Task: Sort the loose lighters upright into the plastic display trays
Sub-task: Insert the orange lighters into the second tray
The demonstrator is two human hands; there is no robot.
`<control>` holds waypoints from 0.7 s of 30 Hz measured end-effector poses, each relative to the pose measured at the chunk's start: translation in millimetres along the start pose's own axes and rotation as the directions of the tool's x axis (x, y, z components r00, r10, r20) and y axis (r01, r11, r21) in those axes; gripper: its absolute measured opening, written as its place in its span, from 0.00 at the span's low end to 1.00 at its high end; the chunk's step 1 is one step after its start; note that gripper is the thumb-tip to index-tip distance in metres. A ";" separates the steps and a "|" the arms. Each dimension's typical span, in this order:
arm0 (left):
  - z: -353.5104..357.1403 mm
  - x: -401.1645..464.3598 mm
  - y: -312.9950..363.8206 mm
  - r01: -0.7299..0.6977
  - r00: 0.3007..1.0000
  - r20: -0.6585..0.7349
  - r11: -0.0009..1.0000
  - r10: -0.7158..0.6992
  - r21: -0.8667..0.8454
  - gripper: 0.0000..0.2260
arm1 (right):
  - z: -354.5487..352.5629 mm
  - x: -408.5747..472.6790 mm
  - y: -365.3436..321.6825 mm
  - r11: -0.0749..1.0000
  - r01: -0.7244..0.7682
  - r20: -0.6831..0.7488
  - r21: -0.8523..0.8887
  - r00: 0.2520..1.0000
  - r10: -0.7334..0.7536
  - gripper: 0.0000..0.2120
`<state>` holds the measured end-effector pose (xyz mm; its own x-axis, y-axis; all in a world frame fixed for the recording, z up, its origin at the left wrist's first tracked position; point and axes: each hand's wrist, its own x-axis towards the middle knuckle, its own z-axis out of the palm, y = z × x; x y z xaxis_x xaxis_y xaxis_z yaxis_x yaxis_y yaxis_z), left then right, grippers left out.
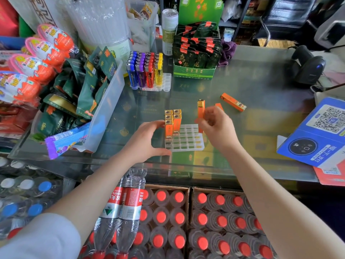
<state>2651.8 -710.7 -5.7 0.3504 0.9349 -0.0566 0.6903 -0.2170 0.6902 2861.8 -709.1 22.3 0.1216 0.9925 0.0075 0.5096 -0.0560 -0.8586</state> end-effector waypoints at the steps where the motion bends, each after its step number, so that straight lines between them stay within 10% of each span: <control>1: 0.2 -0.4 0.1 -0.005 1.000 -0.005 1.000 0.005 0.000 0.34 | 1.7 -6.3 -1.9 0.985 -0.056 0.031 0.161 0.998 0.052 0.05; 6: -0.9 -2.5 2.9 -0.008 1.000 0.000 1.000 0.008 -0.015 0.35 | 15.6 -17.6 -9.5 0.814 -0.284 0.205 0.507 0.957 0.206 0.04; 15: -0.4 -2.8 3.6 -0.018 1.000 -0.006 1.000 0.018 -0.013 0.35 | 25.7 -26.4 -8.4 0.976 0.209 0.048 0.062 0.976 -0.212 0.04; 21: 1.0 -2.5 2.2 -0.020 1.000 -0.013 1.000 0.020 -0.014 0.35 | 27.6 -30.0 -6.1 0.959 0.264 0.102 -0.107 0.962 -0.254 0.08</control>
<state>2653.1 -713.8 -4.8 0.3560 0.9339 -0.0336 0.6743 -0.2318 0.7011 2831.5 -735.5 13.1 -0.0991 0.9799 0.1729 0.6114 0.1970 -0.7664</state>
